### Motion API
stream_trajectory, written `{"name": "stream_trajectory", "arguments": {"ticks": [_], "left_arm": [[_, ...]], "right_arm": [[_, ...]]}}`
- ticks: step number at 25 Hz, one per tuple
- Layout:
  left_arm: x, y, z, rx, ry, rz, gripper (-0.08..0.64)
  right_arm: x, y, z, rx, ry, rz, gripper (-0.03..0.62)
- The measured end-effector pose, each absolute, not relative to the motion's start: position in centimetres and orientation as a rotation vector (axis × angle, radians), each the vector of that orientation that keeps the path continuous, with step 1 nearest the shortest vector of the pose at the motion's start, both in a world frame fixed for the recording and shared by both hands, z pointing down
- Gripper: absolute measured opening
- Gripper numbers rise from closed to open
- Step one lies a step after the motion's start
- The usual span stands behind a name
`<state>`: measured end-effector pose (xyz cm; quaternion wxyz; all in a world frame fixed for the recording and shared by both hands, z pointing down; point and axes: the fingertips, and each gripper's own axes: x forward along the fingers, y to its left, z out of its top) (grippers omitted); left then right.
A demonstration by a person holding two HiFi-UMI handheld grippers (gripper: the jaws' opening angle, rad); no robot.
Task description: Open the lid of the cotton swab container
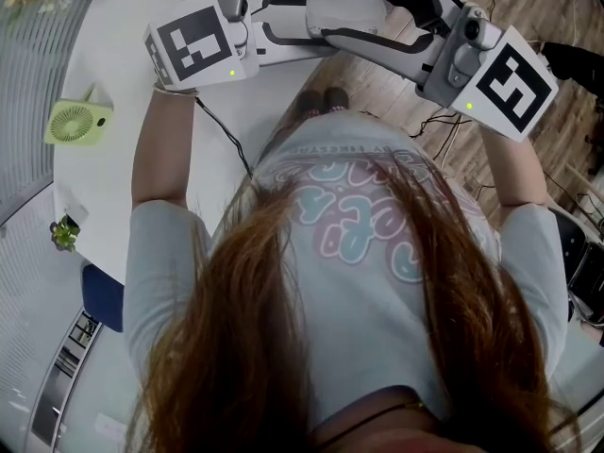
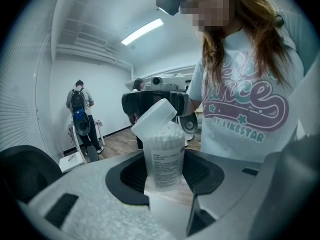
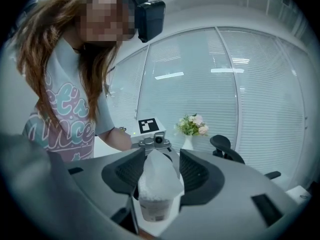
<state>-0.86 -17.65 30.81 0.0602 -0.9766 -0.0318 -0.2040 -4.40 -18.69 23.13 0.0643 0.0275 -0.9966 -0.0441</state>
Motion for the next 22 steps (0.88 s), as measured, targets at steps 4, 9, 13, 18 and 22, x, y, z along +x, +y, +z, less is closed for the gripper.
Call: {"name": "stream_trajectory", "arguments": {"ticks": [4,9,13,18,22], "left_arm": [[-1.0,-17.7,31.1,-2.956,-0.082,-0.623,0.189],[-1.3,-17.7,31.1,-2.960,-0.073,-0.622,0.188],[-1.3,-17.5,30.9,-2.961,-0.078,-0.608,0.189],[-1.2,-17.4,30.5,-2.965,-0.083,-0.580,0.189],[-1.3,-17.2,30.4,-2.971,-0.090,-0.568,0.189]], "right_arm": [[-4.2,-19.3,22.2,0.140,-3.050,-0.170,0.171],[-4.2,-19.8,21.9,0.173,-3.069,-0.185,0.119],[-4.2,-20.3,21.6,0.179,-3.071,-0.191,0.100],[-4.3,-21.0,21.3,0.184,-3.080,-0.157,0.094],[-4.4,-21.6,21.5,0.184,-3.080,-0.102,0.091]]}}
